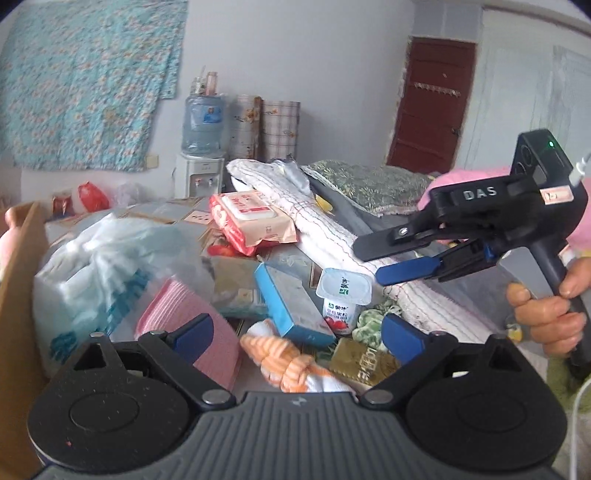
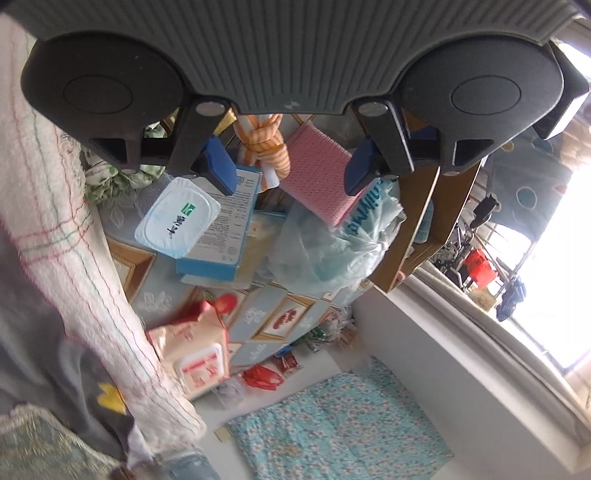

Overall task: Organize soft objects
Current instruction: 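Move the right tool back over the table toward the pink cloth, then close the left tool on the blue bandage box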

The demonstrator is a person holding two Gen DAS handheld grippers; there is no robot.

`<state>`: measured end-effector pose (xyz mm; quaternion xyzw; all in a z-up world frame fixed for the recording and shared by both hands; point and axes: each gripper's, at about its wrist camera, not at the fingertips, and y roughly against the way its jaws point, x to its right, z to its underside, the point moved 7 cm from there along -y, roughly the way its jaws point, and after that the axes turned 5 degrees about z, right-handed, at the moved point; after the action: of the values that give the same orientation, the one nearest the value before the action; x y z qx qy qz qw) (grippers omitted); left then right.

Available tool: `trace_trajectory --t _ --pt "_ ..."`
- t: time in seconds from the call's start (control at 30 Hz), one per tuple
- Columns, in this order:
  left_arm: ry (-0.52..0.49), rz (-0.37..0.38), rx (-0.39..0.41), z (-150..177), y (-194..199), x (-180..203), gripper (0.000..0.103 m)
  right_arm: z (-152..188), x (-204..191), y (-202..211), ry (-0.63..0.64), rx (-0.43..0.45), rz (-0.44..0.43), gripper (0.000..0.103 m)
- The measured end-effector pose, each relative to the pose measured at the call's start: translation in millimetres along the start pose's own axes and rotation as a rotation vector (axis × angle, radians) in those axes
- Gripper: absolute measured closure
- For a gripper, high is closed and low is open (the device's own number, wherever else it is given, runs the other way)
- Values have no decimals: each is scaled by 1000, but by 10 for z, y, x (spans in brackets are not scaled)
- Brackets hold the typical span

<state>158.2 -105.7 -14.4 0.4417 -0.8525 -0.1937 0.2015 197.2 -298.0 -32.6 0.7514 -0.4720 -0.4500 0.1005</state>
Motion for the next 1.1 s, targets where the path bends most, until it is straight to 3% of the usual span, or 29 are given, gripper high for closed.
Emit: trace_trajectory --t 0.23,0.4,0.53,0.8,0.87,0.93,1.1 --pt "-8 27 -83 -48 -505 5 31 -133 316 -117 -13 53 108 52" --pt "36 9 -145 -107 -845 -82 42 -279 418 -257 -22 26 101 50" --pt "83 4 -187 -164 -1062 -163 43 -513 401 -448 8 -8 100 49" --pt "185 12 -302 -157 -1426 -324 45 -837 532 -1166 30 -215 142 41" --pt "222 36 -326 -139 -1481 -357 50 -864 598 -1336 24 -249 158 41" --pt "258 49 -348 -127 -1537 -393 61 -878 667 -1481 8 -286 160 41" --pt "332 74 -357 -114 -1618 -460 63 -863 810 -1739 -67 -355 129 38"
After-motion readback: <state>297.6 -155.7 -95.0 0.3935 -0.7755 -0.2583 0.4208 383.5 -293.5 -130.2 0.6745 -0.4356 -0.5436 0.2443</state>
